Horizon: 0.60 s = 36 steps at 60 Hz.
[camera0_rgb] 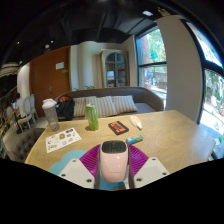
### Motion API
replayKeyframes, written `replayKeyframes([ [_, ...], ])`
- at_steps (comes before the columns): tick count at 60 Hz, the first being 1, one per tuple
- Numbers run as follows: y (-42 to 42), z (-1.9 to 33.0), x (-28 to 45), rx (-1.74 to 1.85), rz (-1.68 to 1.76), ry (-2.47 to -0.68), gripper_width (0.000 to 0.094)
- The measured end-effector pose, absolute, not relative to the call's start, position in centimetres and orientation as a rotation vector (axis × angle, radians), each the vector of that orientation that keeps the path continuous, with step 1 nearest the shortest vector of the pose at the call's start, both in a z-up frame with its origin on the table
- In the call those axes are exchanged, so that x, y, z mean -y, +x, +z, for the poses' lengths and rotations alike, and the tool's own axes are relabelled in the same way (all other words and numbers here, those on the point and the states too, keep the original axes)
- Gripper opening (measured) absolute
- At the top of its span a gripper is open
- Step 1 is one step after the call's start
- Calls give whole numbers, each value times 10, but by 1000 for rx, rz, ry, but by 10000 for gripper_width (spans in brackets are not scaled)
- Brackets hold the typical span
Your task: Arrange mouse
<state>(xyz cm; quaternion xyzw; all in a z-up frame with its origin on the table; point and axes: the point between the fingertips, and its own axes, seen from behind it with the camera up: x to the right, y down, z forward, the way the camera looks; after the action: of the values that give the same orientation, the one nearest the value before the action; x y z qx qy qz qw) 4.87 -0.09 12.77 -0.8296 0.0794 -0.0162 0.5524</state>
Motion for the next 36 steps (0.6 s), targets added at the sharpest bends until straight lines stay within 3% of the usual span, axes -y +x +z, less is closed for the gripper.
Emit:
replayKeyframes([
  [5,-16,121,-12,-86,-27,-1978,382],
  [10,-47,73,-26,-22,-34,-2047,382],
  [21,-70,6,-24,41,-36,-2208,403],
  [30,-71,2,-24,13,12,-2227,550],
  [32,-75,3,-24,17,50,-2229,677],
  [33,-77,6,-22,23,70,-2223,810],
  [34,-79,8,-20,29,89,-2215,857],
  [36,-80,14,-15,40,117,-2199,831],
])
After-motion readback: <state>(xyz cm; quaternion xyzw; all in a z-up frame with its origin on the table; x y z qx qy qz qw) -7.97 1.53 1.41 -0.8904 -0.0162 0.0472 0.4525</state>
